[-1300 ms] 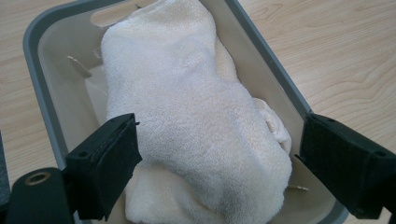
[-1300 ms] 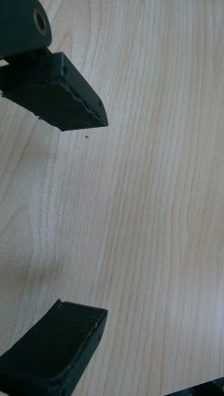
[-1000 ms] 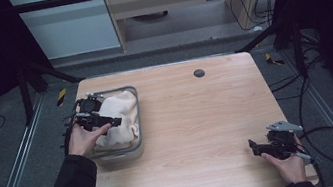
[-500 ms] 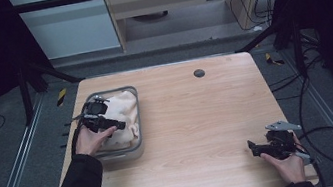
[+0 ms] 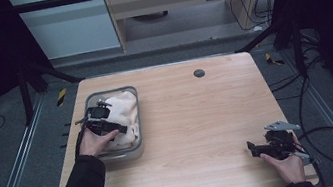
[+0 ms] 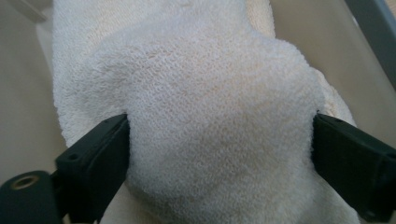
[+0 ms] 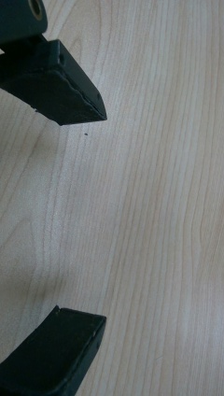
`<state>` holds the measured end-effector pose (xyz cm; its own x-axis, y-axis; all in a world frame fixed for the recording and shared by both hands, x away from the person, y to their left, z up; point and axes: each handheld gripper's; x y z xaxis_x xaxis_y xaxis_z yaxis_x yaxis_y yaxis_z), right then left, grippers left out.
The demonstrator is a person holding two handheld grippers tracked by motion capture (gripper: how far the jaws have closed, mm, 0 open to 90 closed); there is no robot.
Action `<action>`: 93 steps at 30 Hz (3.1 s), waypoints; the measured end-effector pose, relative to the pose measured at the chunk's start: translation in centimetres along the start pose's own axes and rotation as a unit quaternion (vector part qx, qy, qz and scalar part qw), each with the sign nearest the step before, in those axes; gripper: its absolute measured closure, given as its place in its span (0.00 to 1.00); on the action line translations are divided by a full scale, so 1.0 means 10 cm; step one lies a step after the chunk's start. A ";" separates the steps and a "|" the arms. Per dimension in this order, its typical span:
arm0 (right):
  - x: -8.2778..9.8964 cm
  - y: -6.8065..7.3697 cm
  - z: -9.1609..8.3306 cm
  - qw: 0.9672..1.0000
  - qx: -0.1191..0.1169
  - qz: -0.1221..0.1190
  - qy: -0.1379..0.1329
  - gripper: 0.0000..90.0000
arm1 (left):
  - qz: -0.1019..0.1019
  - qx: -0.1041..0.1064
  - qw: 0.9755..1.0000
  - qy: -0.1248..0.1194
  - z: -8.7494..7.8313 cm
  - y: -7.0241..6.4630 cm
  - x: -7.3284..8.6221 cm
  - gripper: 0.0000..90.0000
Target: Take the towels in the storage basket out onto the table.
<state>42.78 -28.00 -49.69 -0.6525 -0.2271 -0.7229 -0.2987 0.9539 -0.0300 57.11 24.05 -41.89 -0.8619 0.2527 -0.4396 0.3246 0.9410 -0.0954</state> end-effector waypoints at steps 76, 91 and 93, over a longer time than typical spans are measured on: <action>0.00 -0.01 -0.01 1.000 0.001 -0.005 0.002 0.05 | 0.003 0.041 0.986 -0.159 -1.74 0.01 0.02 0.60; 0.00 -0.01 -0.01 1.000 0.002 -0.006 0.001 0.05 | 0.012 0.050 0.983 -0.176 -1.99 -0.03 0.03 0.60; 0.00 -0.01 -0.01 1.000 0.002 -0.006 0.002 0.05 | 0.013 0.051 0.983 -0.178 -2.01 -0.04 0.02 0.60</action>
<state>42.73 -28.11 -49.60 -0.6509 -0.2394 -0.7204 -0.3043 0.9517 -0.0414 48.92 28.23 -23.99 -0.6683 0.1648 -0.7254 0.3978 0.9032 -0.1614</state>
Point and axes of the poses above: each handheld gripper's, and its own axes: z roughly forward along the jaws, x roughly out of its underside, y roughly to its left, and after that the axes turned 5 degrees about -z, right-handed
